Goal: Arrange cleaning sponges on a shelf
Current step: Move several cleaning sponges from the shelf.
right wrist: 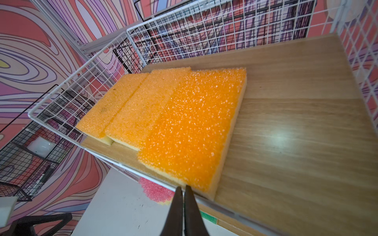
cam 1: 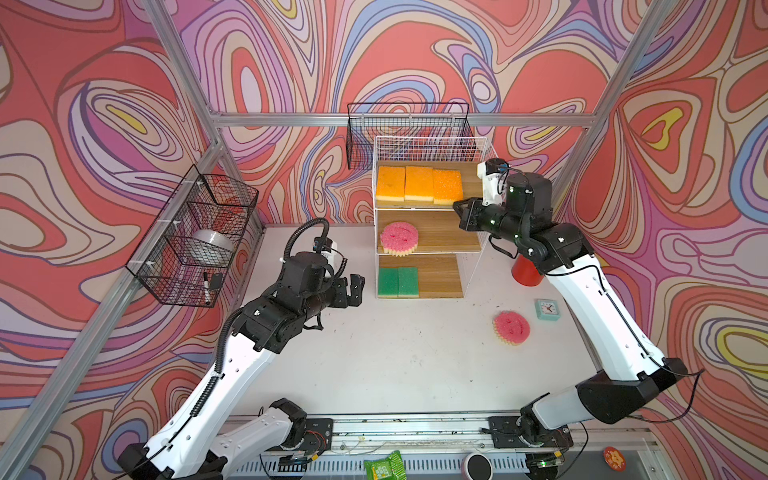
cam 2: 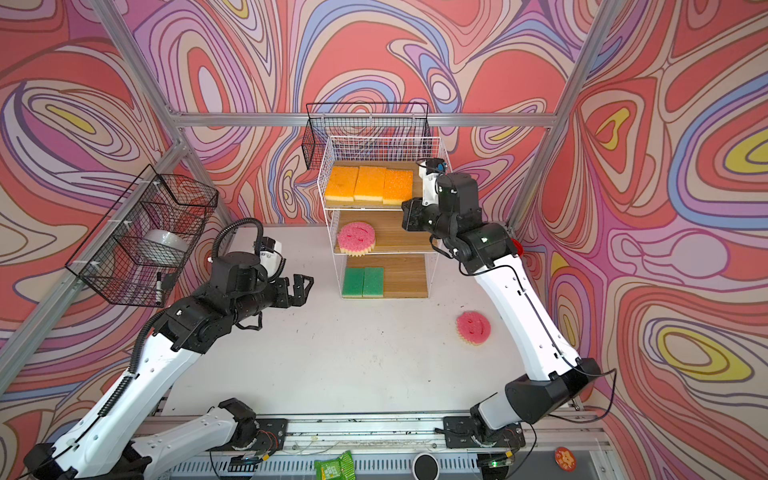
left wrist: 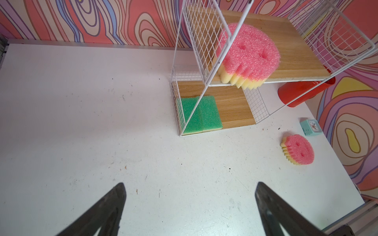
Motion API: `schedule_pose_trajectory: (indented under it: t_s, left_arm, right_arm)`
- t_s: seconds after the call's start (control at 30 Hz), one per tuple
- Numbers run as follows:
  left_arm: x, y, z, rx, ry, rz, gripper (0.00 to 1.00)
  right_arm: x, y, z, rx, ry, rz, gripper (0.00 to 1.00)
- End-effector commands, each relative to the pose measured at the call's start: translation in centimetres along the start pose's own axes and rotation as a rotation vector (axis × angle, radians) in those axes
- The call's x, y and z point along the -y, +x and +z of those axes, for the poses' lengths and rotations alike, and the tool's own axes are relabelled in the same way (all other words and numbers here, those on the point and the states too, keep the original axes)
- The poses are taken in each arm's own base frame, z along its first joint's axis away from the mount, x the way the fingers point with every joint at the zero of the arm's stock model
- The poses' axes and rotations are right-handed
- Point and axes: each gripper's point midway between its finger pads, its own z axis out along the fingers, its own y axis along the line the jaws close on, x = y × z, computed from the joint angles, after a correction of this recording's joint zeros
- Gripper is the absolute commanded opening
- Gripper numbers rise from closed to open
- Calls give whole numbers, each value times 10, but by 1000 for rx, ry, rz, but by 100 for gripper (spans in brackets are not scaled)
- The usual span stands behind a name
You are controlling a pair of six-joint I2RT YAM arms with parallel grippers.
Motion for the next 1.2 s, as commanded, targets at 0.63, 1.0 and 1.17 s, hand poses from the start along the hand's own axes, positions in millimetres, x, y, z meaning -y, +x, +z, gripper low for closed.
schedule_pose_trajectory:
  t_s: [0.63, 1.0, 1.17]
  left_arm:
    - [-1, -3, 0, 10, -8, 12, 100]
    - [1, -5, -4, 13, 0, 7, 100]
    - [2, -6, -11, 21, 8, 11, 100]
  right_arm:
    - [-10, -6, -2, 23, -44, -11, 0]
    - [-16, -4, -2, 11, -77, -3, 0]
    - [-27, -7, -19, 26, -130, -2, 2]
